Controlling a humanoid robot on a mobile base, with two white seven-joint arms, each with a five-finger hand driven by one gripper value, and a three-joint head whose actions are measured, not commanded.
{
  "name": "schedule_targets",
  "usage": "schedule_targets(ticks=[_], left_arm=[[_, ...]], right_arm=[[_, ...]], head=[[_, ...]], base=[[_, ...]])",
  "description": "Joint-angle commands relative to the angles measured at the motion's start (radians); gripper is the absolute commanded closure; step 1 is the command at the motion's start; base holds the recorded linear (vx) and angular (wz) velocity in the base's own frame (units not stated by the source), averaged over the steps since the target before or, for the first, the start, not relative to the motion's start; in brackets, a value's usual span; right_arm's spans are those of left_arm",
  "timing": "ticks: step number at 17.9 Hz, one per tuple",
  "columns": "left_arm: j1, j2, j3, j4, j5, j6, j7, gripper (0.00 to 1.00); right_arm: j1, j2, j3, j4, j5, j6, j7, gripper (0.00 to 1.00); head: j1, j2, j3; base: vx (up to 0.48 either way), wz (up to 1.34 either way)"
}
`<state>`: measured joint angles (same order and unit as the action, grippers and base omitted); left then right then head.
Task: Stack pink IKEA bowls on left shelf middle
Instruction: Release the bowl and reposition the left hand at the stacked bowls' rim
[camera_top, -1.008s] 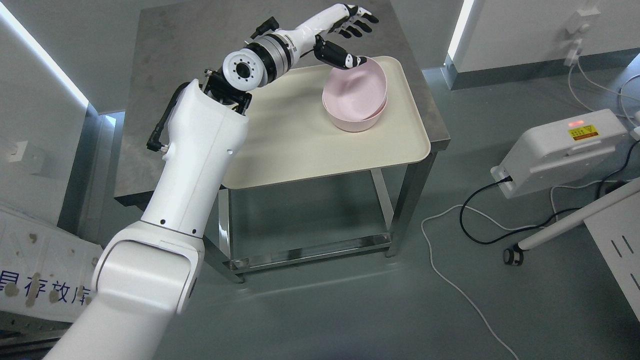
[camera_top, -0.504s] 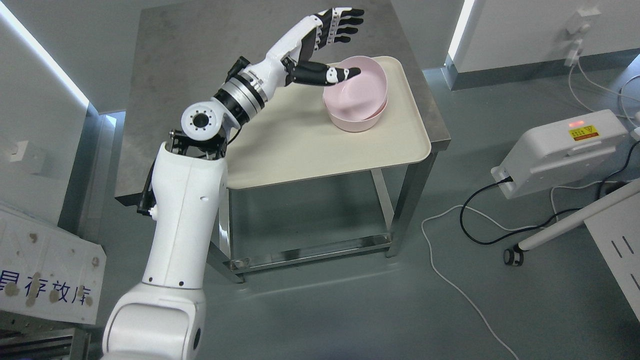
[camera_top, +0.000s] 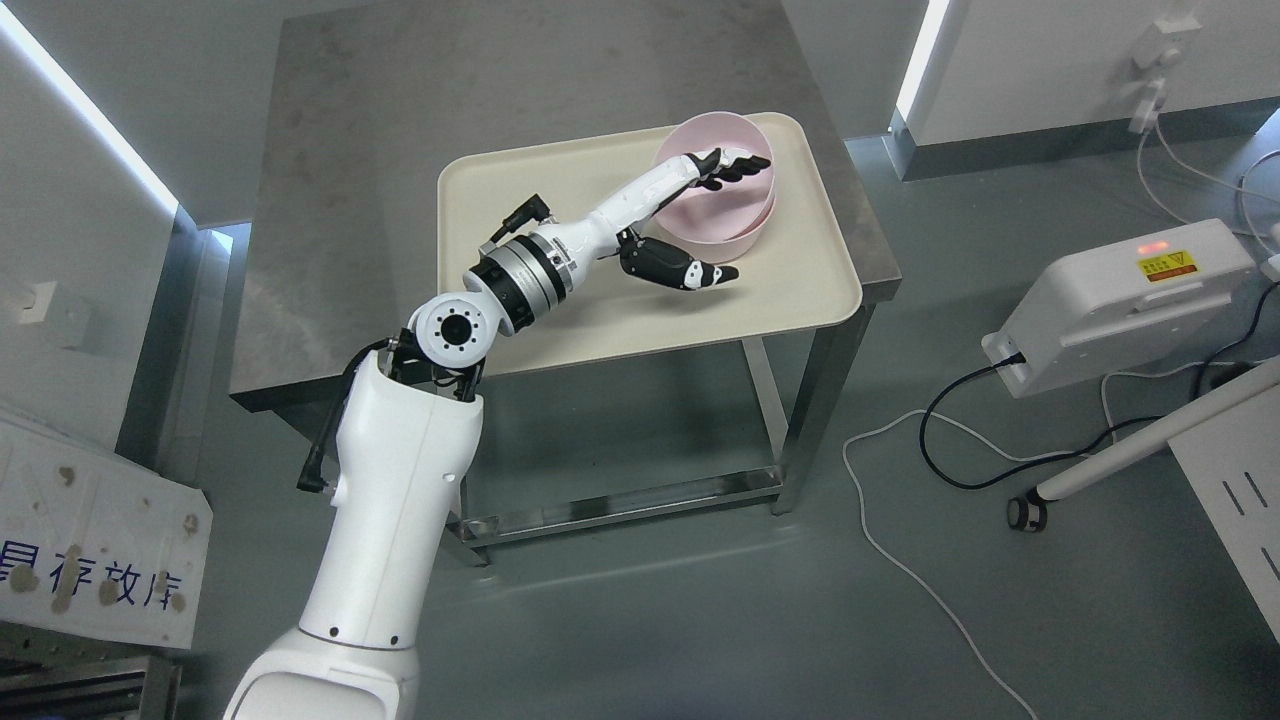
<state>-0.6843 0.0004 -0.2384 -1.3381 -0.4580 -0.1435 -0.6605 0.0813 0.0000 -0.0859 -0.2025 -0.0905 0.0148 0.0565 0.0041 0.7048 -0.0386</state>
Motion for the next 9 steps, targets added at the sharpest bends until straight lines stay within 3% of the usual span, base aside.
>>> schedule_targets(ticks=[1,9], left_arm=[[-0.069,0.017,-0.127,0.002,-0.266,-0.001,0.018,0.21],[-0.080,0.017,-0.116,0.017,-0.329,-0.007,0.036,0.30]], right_arm=[[0.000,-0.017,0.000,0.000,0.000,0.000,0.005,0.00],[0.000,-0.017,0.000,0.000,0.000,0.000,0.005,0.00]], head=[[0.0000,0.000,0.000],[0.0000,0.000,0.000]], base=[[0.000,0.00],[0.000,0.00]])
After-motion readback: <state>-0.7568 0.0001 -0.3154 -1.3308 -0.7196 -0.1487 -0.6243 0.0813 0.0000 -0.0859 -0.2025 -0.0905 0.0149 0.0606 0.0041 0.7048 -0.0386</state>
